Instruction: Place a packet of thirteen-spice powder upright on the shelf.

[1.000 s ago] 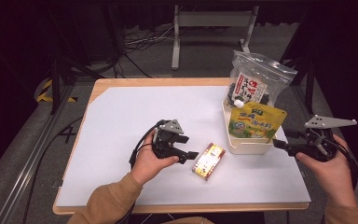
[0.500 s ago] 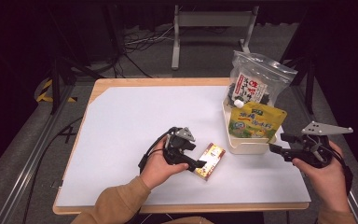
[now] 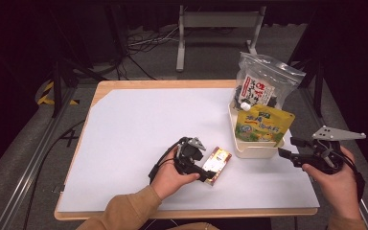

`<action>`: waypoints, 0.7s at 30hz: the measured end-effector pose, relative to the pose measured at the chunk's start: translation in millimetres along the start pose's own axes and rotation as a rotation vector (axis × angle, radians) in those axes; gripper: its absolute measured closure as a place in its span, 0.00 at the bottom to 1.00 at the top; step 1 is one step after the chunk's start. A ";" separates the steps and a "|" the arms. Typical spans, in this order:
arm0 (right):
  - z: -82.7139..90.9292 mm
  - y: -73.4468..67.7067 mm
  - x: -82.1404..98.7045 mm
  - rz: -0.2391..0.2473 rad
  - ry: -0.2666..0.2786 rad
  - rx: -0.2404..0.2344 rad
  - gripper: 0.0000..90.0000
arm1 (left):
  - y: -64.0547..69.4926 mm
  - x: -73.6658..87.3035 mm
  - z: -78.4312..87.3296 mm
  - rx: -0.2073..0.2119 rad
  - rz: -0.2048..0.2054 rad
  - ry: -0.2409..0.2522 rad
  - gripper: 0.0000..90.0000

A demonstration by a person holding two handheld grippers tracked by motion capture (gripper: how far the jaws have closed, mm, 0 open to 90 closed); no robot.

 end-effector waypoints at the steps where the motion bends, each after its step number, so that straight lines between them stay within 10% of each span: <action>1: 0.3 -0.2 0.1 -0.001 0.000 -0.001 0.38 | 0.2 0.2 -1.8 0.000 0.002 -0.002 0.19; 21: -1.1 1.5 3.5 0.002 -0.007 0.003 0.38 | 4.1 10.0 -29.7 -0.071 -0.012 -0.091 0.12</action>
Point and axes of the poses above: each handheld gripper's, and its own axes: z roughly backward along the jaws, x roughly out of its underside, y roughly to its right, the point moved 10 cm from there along -z, roughly forward along the jaws, and after that the axes turned 5 degrees about -y, right-handed, at the moved point
